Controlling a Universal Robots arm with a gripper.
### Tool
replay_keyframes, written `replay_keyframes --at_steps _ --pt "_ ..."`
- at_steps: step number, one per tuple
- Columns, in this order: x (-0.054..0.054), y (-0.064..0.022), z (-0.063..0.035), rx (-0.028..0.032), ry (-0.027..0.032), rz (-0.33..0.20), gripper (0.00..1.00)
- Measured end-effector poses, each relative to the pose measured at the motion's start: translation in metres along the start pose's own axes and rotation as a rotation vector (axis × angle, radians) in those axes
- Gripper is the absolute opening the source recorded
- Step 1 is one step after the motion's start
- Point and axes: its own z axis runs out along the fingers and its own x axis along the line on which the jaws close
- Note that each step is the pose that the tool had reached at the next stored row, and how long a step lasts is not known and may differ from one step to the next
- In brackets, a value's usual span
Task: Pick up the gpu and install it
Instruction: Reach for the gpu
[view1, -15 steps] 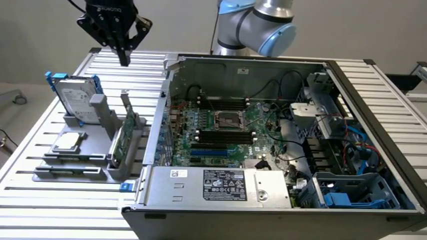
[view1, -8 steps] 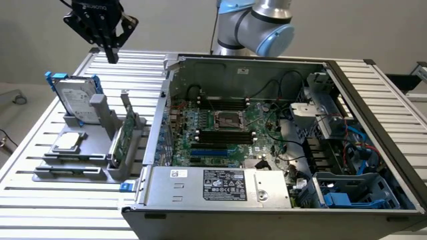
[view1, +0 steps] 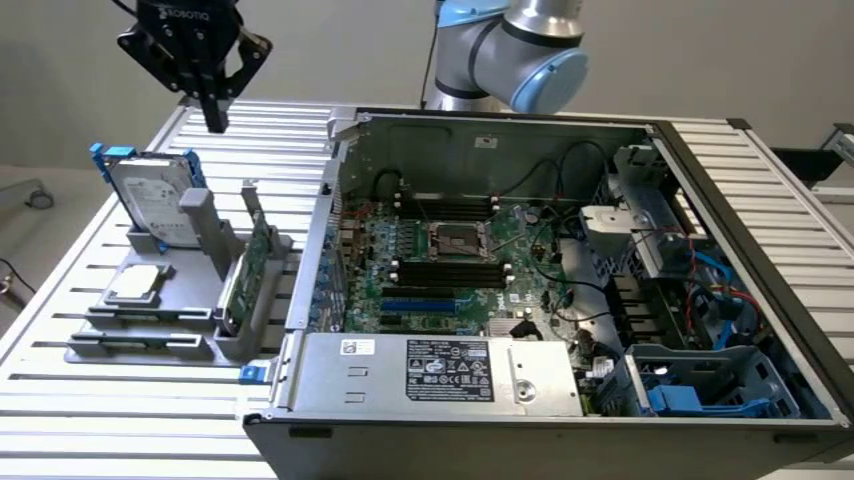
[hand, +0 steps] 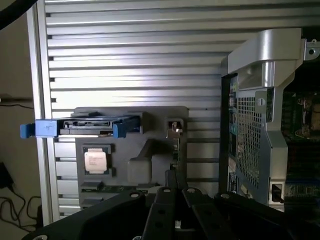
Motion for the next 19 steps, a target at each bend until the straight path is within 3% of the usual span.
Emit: replay_keyframes --at_steps 2,5,16,17,19 --pt "0.0 0.0 0.0001 0.0118 0.0014 -0.012 0.11" --pt "0.0 -0.0004 0.0008 0.0184 0.0042 -0.029 0.11" --pt "0.0 -0.0112 0.0055 0.0213 0.0022 -0.072 0.11" --pt "0.0 -0.0117 0.0058 0.0217 0.0009 -0.077 0.11" --pt "0.0 -0.0126 0.0061 0.0228 -0.0095 -0.087 0.11"
